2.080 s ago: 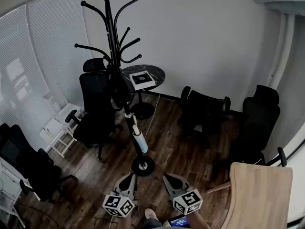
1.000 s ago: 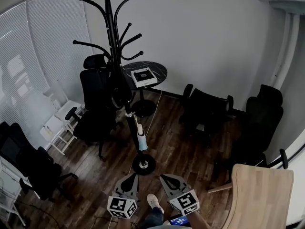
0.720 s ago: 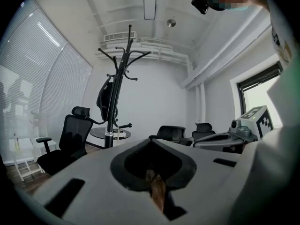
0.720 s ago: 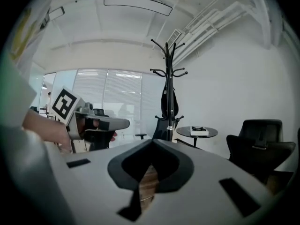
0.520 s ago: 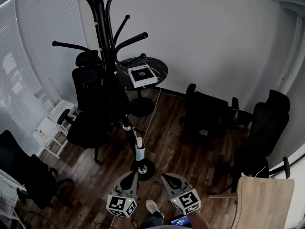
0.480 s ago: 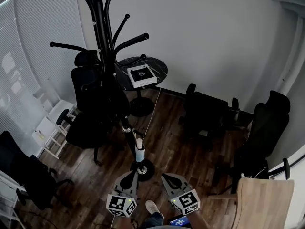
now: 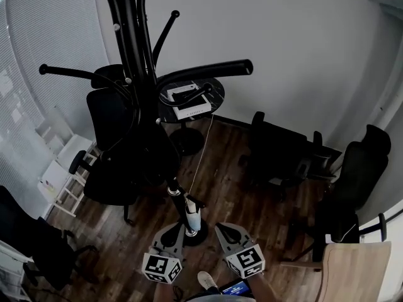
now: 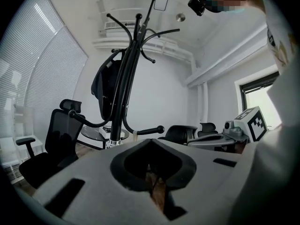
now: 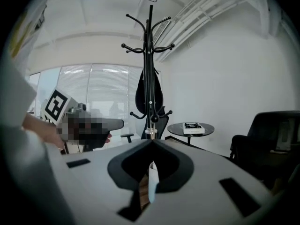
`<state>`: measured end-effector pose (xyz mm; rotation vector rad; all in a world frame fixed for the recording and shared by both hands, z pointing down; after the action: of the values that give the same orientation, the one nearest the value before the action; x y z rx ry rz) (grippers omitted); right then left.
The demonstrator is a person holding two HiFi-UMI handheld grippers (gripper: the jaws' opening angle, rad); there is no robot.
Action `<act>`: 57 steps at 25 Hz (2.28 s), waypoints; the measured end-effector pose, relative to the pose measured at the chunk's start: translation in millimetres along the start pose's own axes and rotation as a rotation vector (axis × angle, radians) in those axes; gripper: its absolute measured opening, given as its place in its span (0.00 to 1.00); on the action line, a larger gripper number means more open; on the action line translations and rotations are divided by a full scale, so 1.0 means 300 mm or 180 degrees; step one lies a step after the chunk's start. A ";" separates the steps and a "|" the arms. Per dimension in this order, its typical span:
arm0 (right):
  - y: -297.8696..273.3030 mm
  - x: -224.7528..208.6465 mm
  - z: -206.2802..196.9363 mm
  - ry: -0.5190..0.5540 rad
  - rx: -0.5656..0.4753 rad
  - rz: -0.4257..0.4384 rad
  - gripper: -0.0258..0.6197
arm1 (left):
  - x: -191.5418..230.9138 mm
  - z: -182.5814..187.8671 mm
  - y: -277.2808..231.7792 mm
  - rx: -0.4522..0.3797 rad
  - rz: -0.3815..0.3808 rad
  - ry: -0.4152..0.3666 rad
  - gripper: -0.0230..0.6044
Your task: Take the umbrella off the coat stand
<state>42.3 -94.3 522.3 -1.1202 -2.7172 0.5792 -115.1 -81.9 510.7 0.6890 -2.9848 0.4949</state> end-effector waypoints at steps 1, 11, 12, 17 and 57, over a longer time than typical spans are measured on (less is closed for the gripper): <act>-0.015 -0.008 0.008 -0.0022 0.0000 -0.0038 0.06 | 0.013 0.001 -0.014 0.0008 -0.0016 0.0005 0.07; -0.096 -0.015 0.055 -0.0022 0.0004 -0.0004 0.06 | 0.092 -0.009 -0.078 0.0072 -0.0022 0.0163 0.07; -0.104 -0.015 0.055 -0.0018 -0.0001 0.0013 0.06 | 0.096 -0.015 -0.081 0.0078 -0.0030 0.0174 0.07; -0.150 -0.022 0.053 0.0002 0.0052 0.0095 0.06 | 0.118 -0.012 -0.085 0.0068 0.0032 0.0196 0.07; -0.398 -0.069 0.071 0.0108 0.0072 0.0783 0.14 | 0.152 -0.031 -0.326 0.0257 -0.0202 0.0108 0.17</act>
<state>-26.1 -192.4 551.3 -1.4561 -2.5556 0.6151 -114.2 -181.4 553.5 0.7705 -2.9150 0.6194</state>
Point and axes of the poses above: the fingertips, and each gripper's own axes: y backward along the fingers, x to its left, z out of its top, the point moved 4 cm from there along y, backward along the fingers, and after that the axes turned 13 degrees about x, right-handed, at the moved point
